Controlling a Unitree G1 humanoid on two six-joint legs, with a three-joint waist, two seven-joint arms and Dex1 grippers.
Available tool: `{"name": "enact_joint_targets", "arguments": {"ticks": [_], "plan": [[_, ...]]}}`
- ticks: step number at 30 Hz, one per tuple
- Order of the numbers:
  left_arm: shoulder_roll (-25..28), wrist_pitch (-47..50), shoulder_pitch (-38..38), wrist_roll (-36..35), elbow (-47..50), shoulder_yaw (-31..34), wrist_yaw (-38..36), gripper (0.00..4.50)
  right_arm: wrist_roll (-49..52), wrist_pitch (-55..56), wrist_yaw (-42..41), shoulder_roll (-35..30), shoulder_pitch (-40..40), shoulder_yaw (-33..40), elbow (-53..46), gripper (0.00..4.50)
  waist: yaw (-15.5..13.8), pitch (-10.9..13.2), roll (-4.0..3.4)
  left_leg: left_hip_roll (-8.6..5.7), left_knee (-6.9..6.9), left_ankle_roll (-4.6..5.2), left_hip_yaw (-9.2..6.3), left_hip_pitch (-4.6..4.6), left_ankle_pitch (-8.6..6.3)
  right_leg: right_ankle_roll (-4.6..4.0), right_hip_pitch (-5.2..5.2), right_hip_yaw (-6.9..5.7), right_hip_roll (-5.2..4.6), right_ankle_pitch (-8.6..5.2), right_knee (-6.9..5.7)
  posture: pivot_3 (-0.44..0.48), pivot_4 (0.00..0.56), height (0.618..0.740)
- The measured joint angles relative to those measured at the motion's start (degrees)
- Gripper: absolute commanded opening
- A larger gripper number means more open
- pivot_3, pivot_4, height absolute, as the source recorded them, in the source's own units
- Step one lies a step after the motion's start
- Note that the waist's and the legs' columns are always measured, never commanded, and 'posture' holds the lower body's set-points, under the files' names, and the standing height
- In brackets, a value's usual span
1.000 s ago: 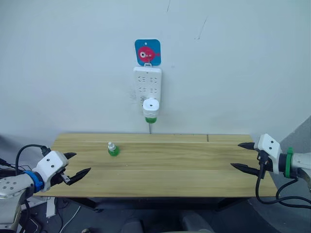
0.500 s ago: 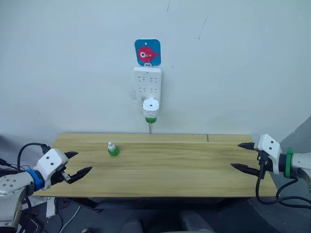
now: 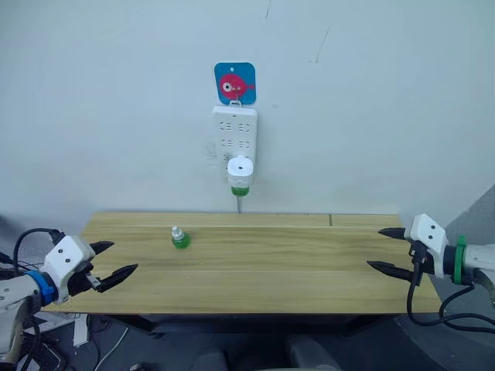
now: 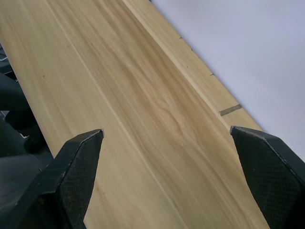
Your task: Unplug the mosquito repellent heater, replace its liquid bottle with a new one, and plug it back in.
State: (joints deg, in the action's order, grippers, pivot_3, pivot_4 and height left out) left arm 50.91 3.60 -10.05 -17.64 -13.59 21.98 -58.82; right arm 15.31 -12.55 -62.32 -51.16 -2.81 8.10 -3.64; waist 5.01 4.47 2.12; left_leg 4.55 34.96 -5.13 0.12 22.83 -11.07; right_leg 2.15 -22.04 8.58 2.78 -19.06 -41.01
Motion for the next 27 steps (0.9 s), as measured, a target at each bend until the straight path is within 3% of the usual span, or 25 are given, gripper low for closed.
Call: {"name": "enact_joint_targets", "arguments": {"ticks": [5, 13, 20, 24, 27], "plan": [[-0.7, 4.5, 2.4, -2.9, 4.5, 0.6, 1.2, 4.5, 1.8, -1.7, 1.6, 1.7, -1.1, 0.3, -5.3, 4.46, 0.0, 0.5, 0.01, 0.0, 0.06, 0.0, -0.01, 0.0, 0.0, 0.0, 0.01, 0.03, 0.0, 0.0, -0.04, -0.057, 0.104, 0.718], [-5.2, 11.6, 16.7, -5.8, 10.5, -2.7, 6.8, 4.5, 7.2, -10.7, 10.9, 8.2, 3.7, 0.0, -21.7, 4.46, 0.3, 2.0, -0.01, -0.01, 0.11, 0.0, -0.07, 0.05, 0.01, 0.1, 0.03, 0.04, 0.06, 0.06, -0.03, -0.114, 0.148, 0.718], [-8.7, 13.0, 33.5, -5.1, 3.9, -9.3, 6.8, 4.5, 15.5, -26.9, 27.1, 16.7, 15.9, -0.3, -32.6, 4.46, 1.6, 3.4, 0.16, -0.02, 0.22, 0.05, -0.12, 0.22, -0.03, 0.25, 0.03, 0.06, 0.1, 0.14, 0.08, -0.158, 0.169, 0.718], [-11.3, 11.8, 37.9, -4.4, -2.6, -11.6, 5.2, 3.64, 16.5, -28.9, 29.6, 17.7, 15.8, -0.4, -33.6, 4.5, 2.0, 3.9, 0.09, -0.02, 0.23, 0.14, -0.21, 0.5, -0.12, 0.29, -0.16, -0.03, 0.1, 0.11, 0.08, -0.188, 0.181, 0.718], [-13.0, 10.3, 42.1, -3.2, -7.6, -13.2, 4.7, 3.64, 18.0, -29.8, 30.5, 18.1, 15.8, -0.4, -35.4, 4.5, 2.6, 4.2, 0.05, -0.02, 0.24, 0.14, -0.45, 0.72, -0.12, 0.29, -0.25, -0.24, 0.1, 0.11, 0.1, -0.201, 0.187, 0.718]]}}
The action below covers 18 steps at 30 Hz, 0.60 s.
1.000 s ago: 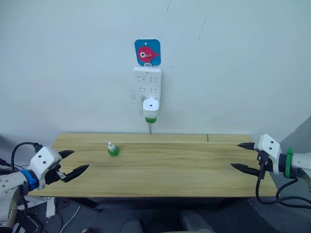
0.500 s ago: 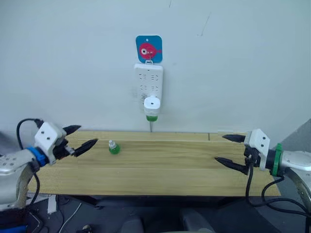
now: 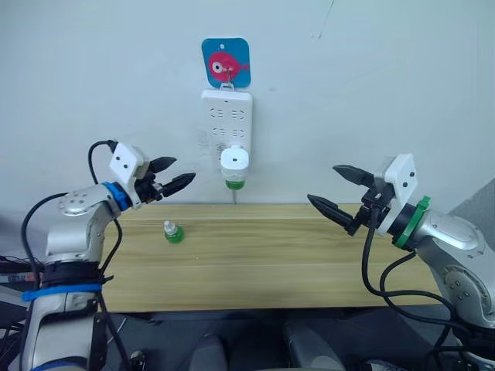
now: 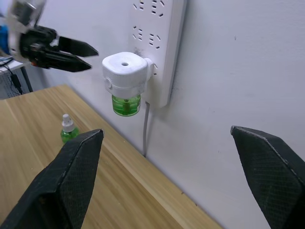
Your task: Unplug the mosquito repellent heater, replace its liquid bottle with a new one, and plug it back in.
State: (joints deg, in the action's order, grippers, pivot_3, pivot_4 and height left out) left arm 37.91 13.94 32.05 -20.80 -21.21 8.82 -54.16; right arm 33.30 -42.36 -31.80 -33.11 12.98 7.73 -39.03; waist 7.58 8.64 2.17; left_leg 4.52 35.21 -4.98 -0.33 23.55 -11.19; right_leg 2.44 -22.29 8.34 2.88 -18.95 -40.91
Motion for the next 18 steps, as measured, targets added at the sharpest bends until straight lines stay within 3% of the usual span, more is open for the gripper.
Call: {"name": "enact_joint_targets", "arguments": {"ticks": [18], "plan": [[-6.1, -8.0, 14.7, 3.3, -18.2, -2.1, -4.2, 3.64, 5.9, -4.7, 6.6, -0.1, 0.2, 0.1, -5.2, 4.5, 2.7, 1.9, -0.21, -0.07, 0.77, 0.01, -0.62, 0.52, 0.0, 0.1, 0.06, -0.43, 0.0, 0.04, -0.03, -0.258, 0.204, 0.718]]}}
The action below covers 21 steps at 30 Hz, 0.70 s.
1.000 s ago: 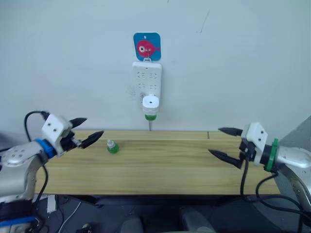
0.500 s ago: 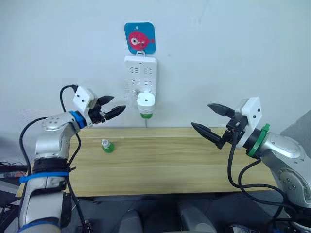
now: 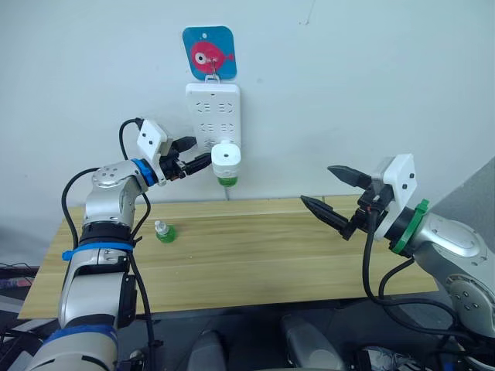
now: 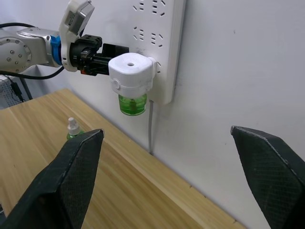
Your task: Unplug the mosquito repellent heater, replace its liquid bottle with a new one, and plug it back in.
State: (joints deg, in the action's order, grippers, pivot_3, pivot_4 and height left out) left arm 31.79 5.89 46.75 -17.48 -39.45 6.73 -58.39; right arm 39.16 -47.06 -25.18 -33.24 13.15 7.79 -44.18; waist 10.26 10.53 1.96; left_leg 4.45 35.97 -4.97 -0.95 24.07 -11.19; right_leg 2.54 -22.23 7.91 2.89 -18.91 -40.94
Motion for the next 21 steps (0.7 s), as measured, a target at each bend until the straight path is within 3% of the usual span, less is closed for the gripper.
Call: {"name": "enact_joint_targets", "arguments": {"ticks": [10, 17, 21], "plan": [[-0.5, -0.3, 3.6, 0.3, -1.7, -0.7, -7.6, 3.64, 1.6, -0.5, 0.8, -0.5, 1.2, -0.1, -0.7, 4.5, 0.5, 0.6, -0.11, -0.08, 0.04, 0.0, -0.57, 0.37, 0.0, 0.01, -0.04, -0.52, -0.03, -0.01, 0.06, -0.256, 0.202, 0.718], [-0.5, -0.2, 3.7, 0.3, -1.5, -1.3, -9.4, 1.54, 1.7, -0.4, 0.6, -0.4, 2.4, -2.6, -0.8, 4.5, 0.9, 0.7, -0.14, -0.07, -0.01, 0.0, -0.69, 0.41, 0.0, 0.01, -0.04, -0.65, -0.03, -0.01, 0.06, -0.25, 0.197, 0.718], [-0.3, 0.2, 3.6, 0.3, -0.9, -1.5, -10.1, 1.32, -2.5, -0.5, 4.1, 1.4, 6.8, -9.3, -0.6, 4.5, 1.0, 0.7, -0.14, -0.08, 0.09, -0.01, -0.72, 0.42, 0.02, 0.01, -0.03, -0.64, -0.04, -0.01, 0.05, -0.246, 0.195, 0.718]]}}
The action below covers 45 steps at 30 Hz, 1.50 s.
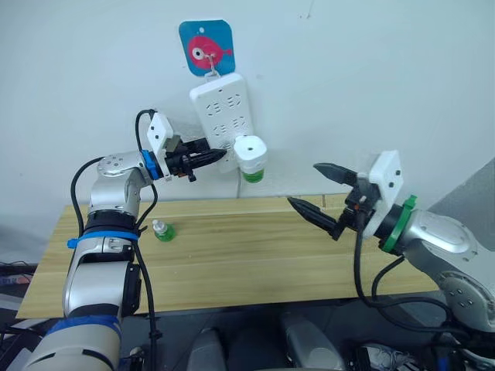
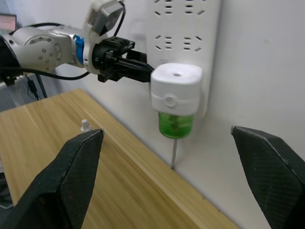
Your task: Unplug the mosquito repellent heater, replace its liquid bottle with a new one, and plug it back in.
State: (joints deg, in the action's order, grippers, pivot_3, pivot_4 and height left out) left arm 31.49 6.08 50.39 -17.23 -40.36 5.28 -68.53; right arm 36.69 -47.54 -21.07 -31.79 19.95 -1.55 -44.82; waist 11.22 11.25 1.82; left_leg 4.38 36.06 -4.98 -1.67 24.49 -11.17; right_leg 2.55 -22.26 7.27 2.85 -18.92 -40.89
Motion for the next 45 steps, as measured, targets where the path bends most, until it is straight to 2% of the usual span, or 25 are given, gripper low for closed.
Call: {"name": "enact_joint_targets", "arguments": {"ticks": [5, 9, 14, 19, 24, 27, 30, 37, 45], "plan": [[0.3, 0.7, -0.3, 0.0, 0.8, 0.0, 0.3, 1.32, -10.5, -0.4, 9.1, 8.0, 6.4, -10.2, 4.5, 4.5, 0.1, 0.0, 0.0, 0.0, 0.01, -0.01, -0.01, 0.01, 0.02, 0.0, -0.03, 0.0, 0.0, 0.0, -0.02, -0.24, 0.193, 0.718], [0.4, 1.5, -0.7, 0.0, 2.7, 0.0, 0.3, 1.32, -17.3, -0.7, 15.6, 15.8, 10.0, -14.9, 10.2, 4.5, -0.1, 0.0, 0.0, 0.0, 0.0, -0.02, -0.15, 0.19, 0.01, -0.01, -0.12, -0.13, -0.01, 0.01, -0.02, -0.229, 0.189, 0.718], [0.4, 2.4, -1.2, 0.0, 4.3, 0.0, 0.4, 1.32, -21.9, -0.4, 18.9, 23.6, 13.2, -16.7, 17.3, 4.5, -0.2, 0.0, -0.01, -0.01, -0.02, -0.02, -0.46, 0.28, 0.02, -0.08, -0.12, -0.39, -0.03, 0.05, -0.03, -0.213, 0.183, 0.718], [0.4, 2.6, -1.3, 0.0, 4.5, 0.0, 0.6, 1.32, -24.3, 1.6, 19.4, 28.1, 15.4, -16.5, 23.1, 4.5, -0.2, 0.0, -0.02, -0.02, -0.02, -0.02, -0.58, 0.3, 0.02, -0.1, -0.12, -0.51, -0.03, 0.05, -0.07, -0.213, 0.182, 0.718], [0.3, 2.7, -1.3, 0.0, 4.6, 0.0, 0.8, 1.32, -26.5, 4.5, 18.7, 30.4, 16.7, -16.3, 29.4, 4.5, -0.2, 0.0, -0.02, -0.04, 0.0, -0.03, -0.6, 0.31, 0.02, -0.1, -0.11, -0.52, -0.04, 0.06, -0.09, -0.205, 0.178, 0.718], [0.3, 2.8, -1.3, 0.0, 4.8, -0.1, 0.9, 1.32, -26.7, 6.1, 18.4, 31.5, 17.2, -15.2, 31.4, 3.86, -0.2, 0.0, -0.02, -0.05, -0.01, -0.03, -0.63, 0.33, 0.02, -0.11, -0.11, -0.55, -0.04, 0.06, -0.09, -0.204, 0.178, 0.718], [0.3, 3.3, -1.4, 0.0, 5.2, -0.1, 1.0, 1.32, -27.2, 7.1, 17.5, 31.9, 17.2, -15.1, 32.2, 2.94, -0.2, 0.0, -0.03, -0.05, 0.0, -0.03, -0.66, 0.34, 0.02, -0.13, -0.11, -0.58, -0.05, 0.07, -0.09, -0.203, 0.179, 0.718], [0.1, 3.5, -1.7, 0.0, 6.0, -0.1, 1.6, 1.32, -27.7, 6.6, 16.9, 32.3, 17.0, -14.4, 31.7, 2.96, -0.2, 0.0, -0.03, -0.07, -0.01, -0.07, -0.7, 0.35, 0.05, -0.11, -0.11, -0.6, -0.06, 0.06, -0.11, -0.202, 0.179, 0.718], [-0.3, 2.6, -2.2, -0.3, 6.6, -0.6, 2.4, 1.32, -26.0, -1.8, 14.8, 29.7, 10.2, -13.5, 16.8, 2.96, -0.3, 0.0, -0.05, -0.2, -0.06, -0.09, -0.97, 0.47, 0.06, -0.23, -0.1, -0.68, -0.14, 0.1, -0.09, -0.217, 0.184, 0.718]]}}
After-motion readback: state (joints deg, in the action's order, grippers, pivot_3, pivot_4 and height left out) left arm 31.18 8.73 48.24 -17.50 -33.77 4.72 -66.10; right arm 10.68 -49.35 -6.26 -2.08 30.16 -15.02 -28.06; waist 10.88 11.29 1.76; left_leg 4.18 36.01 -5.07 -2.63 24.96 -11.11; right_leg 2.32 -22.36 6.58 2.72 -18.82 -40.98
